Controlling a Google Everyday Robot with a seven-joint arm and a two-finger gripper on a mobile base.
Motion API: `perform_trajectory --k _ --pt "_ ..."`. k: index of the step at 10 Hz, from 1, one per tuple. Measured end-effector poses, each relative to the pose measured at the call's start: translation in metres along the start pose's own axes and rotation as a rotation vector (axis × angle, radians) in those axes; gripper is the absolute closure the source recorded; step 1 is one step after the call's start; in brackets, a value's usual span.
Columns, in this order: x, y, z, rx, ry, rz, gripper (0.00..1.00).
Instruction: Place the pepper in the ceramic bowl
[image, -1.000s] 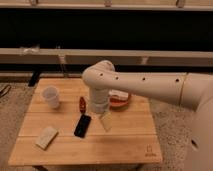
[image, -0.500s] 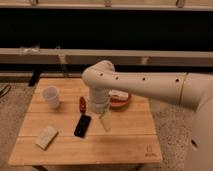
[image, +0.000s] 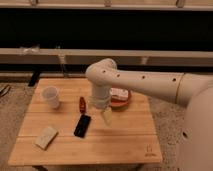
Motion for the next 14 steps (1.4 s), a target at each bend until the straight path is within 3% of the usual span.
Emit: perform_trajectory --k 3,6,8,13,14 --pt "0.040 -0.039 0.010 0.062 0.002 -0.100 0.20" --pt "0.050 -0.054 0.019 0.103 0.008 -0.165 0.20" --pt "0.048 -0.061 0.025 0.087 0.027 -0.200 0.20" --pt "0.036 -0.134 0.070 0.012 0.078 -0.377 0.20" --pt "0.038 -0.137 0.075 -0.003 0.090 -0.402 0.20"
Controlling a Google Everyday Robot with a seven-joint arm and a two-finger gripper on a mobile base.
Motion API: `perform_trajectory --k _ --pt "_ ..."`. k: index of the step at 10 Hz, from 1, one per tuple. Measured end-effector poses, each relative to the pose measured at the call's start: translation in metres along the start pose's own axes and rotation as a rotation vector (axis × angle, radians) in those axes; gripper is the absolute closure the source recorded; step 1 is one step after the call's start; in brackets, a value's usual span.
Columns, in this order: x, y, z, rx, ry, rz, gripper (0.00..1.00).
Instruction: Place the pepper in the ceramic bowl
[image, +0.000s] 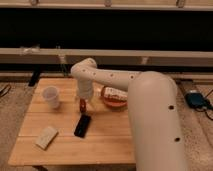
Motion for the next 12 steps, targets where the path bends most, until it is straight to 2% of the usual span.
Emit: perform_trajectory --k 12 --pt "0.0005 0.0010 0.0009 -0.007 0.004 -0.003 0.20"
